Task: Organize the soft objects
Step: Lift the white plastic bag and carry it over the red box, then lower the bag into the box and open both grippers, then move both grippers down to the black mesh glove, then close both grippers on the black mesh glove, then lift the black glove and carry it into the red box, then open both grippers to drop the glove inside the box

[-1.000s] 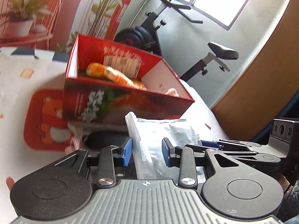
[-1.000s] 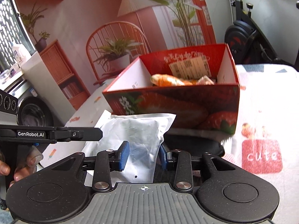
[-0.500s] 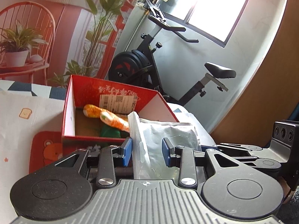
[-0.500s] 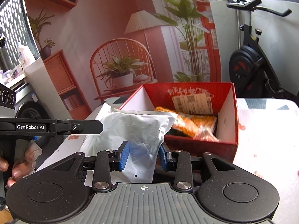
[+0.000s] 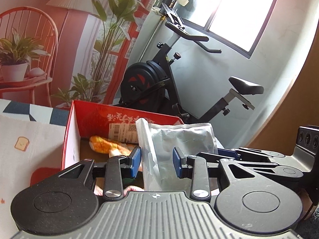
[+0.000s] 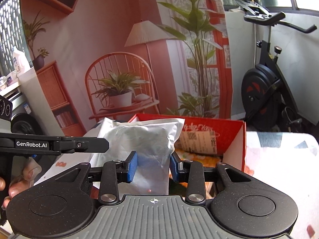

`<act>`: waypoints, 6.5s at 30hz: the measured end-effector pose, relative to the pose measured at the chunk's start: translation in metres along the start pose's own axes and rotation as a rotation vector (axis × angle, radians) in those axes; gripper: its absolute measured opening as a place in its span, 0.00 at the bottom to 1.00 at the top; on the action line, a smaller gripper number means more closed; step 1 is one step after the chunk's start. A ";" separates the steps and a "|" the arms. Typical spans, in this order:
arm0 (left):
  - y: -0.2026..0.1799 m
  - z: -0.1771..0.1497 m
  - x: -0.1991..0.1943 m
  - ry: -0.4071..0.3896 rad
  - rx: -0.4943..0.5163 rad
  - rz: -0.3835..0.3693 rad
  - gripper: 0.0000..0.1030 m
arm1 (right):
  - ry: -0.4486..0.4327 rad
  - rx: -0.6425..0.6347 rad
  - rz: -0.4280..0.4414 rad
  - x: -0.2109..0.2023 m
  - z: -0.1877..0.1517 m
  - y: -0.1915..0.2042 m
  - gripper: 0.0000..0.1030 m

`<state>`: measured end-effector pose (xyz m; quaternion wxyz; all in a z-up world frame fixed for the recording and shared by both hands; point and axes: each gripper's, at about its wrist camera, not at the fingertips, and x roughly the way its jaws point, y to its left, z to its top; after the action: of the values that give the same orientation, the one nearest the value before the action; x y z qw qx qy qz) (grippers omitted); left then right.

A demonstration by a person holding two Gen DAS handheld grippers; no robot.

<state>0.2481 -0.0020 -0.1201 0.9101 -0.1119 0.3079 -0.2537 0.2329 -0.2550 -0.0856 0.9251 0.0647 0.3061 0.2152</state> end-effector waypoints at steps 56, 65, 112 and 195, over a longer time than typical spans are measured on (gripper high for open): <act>-0.006 -0.055 -0.058 0.129 0.075 0.208 0.45 | 0.060 0.000 -0.101 -0.024 -0.063 0.021 0.41; 0.004 -0.142 -0.082 0.257 -0.078 0.174 0.47 | 0.114 0.014 -0.068 -0.061 -0.142 0.043 0.41; 0.019 -0.201 -0.039 0.405 -0.122 0.152 0.18 | 0.371 0.053 -0.024 -0.023 -0.208 0.058 0.12; 0.029 0.030 0.057 0.080 0.049 0.249 0.52 | 0.139 -0.023 -0.200 0.096 0.010 -0.042 0.28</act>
<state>0.3172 -0.0067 -0.1354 0.9240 -0.0405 0.3494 -0.1503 0.3230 -0.2507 -0.1398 0.9192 0.0080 0.3718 0.1293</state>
